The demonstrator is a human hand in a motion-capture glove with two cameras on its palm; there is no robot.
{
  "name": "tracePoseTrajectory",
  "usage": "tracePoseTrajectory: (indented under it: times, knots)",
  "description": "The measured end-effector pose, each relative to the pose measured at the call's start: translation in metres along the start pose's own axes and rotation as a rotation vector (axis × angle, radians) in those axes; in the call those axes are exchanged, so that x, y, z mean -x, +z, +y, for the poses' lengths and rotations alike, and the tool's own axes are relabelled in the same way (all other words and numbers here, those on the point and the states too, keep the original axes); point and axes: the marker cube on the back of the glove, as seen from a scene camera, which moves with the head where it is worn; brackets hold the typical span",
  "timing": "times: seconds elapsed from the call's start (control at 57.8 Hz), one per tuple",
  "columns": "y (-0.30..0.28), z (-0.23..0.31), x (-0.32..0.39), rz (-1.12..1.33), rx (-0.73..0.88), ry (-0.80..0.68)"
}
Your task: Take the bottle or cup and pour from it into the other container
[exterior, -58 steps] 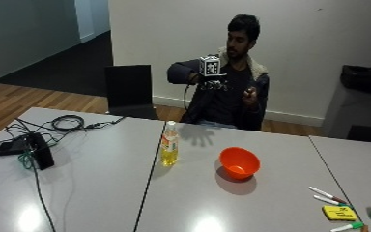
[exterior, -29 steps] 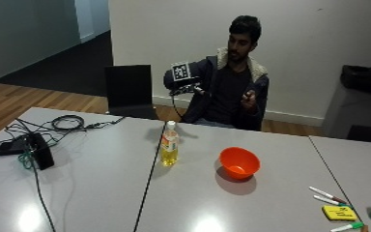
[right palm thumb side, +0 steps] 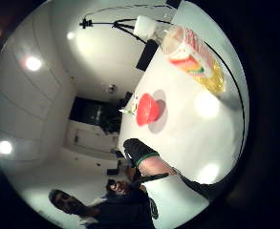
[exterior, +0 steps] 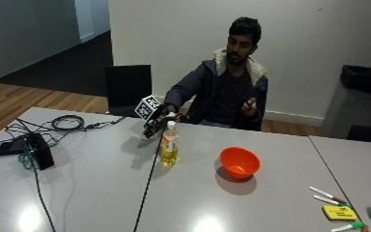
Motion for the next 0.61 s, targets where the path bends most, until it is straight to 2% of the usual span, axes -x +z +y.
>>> tracePoseTrajectory:
  times: [0.052,0.156,0.346,0.605]
  knots:
    - [0.010,-0.015,-0.003,-0.036,-0.021,0.074]
    - [0.025,-0.039,-0.010,-0.077,0.009,0.053]
    - [0.044,-0.074,-0.017,-0.210,-0.069,-0.012]
    - [0.064,-0.094,-0.021,-0.311,-0.013,-0.041]
